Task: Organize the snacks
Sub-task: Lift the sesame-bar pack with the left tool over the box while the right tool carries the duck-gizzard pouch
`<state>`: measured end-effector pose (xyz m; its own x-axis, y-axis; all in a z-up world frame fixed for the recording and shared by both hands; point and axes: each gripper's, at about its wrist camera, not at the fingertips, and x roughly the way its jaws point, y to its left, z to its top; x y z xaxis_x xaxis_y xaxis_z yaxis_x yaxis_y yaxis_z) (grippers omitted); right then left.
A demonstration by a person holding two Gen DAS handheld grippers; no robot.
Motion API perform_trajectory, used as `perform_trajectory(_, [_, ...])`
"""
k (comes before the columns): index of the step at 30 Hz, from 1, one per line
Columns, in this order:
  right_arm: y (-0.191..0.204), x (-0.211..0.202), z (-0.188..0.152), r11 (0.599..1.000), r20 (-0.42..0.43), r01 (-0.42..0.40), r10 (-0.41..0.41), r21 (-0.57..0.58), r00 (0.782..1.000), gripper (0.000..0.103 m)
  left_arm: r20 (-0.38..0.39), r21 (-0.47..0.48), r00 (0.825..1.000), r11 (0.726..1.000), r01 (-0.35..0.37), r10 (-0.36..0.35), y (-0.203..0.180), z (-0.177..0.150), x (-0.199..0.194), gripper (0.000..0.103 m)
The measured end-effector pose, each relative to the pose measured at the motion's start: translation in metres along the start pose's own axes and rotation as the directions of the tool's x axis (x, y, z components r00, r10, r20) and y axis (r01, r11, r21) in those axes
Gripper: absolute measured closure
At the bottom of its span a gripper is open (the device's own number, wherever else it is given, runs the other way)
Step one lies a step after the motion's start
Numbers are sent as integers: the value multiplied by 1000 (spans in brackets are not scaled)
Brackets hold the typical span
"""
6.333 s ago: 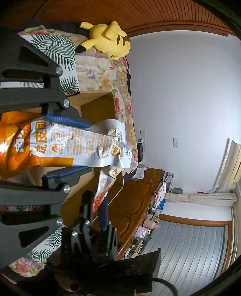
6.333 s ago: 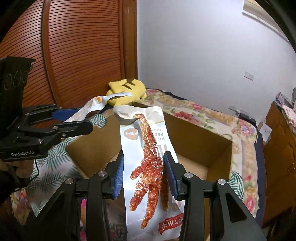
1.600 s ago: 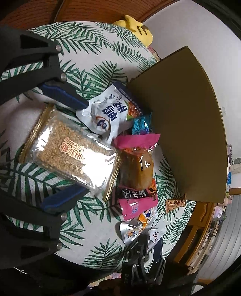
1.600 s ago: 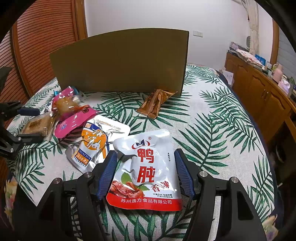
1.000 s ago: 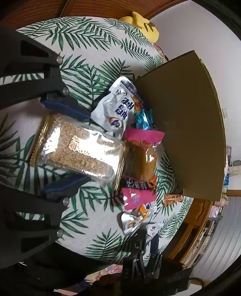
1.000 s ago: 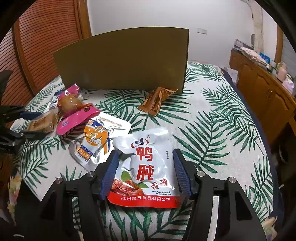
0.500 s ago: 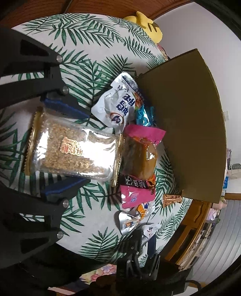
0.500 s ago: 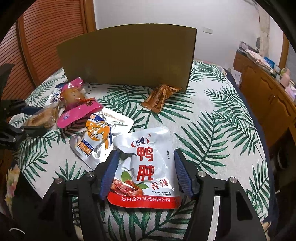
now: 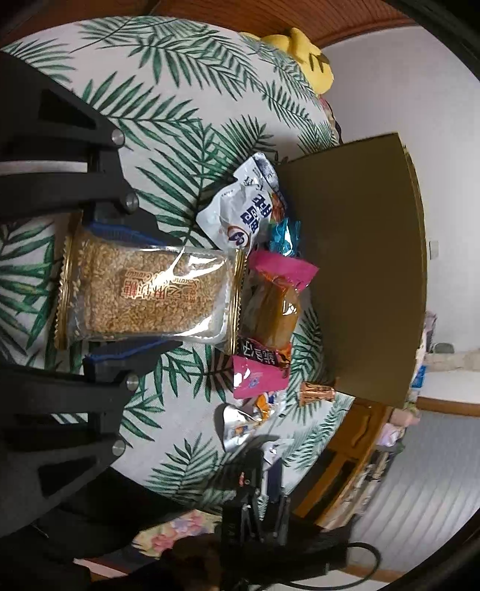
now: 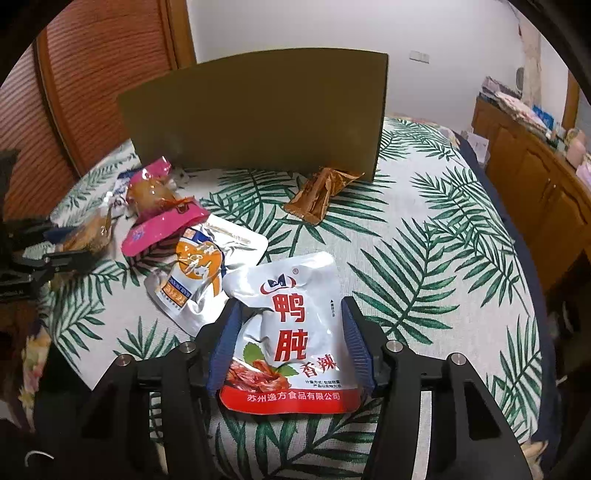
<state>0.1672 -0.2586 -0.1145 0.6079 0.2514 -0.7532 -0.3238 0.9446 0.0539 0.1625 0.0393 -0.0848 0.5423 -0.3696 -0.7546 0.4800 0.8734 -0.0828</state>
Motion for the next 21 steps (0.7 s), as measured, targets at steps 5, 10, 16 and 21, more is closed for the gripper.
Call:
perform_trajectory(5, [-1, -4, -2, 1000, 24, -12, 11, 20, 1000, 48, 31, -18, 1000, 1000, 3, -2, -1, -1, -5, 60])
perform_trajectory(10, [-2, -12, 0, 999, 50, -24, 22, 31, 998, 48, 47, -19, 999, 1000, 4, -4, -5, 1, -7, 60])
perform_trajectory(16, [3, -24, 8, 999, 85, -30, 29, 21, 996, 48, 75, -26, 997, 1000, 4, -2, -7, 7, -12, 60])
perform_trajectory(21, [7, -34, 19, 999, 119, -44, 43, 5, 992, 47, 121, -29, 993, 1000, -2, 5, -8, 21, -23, 60])
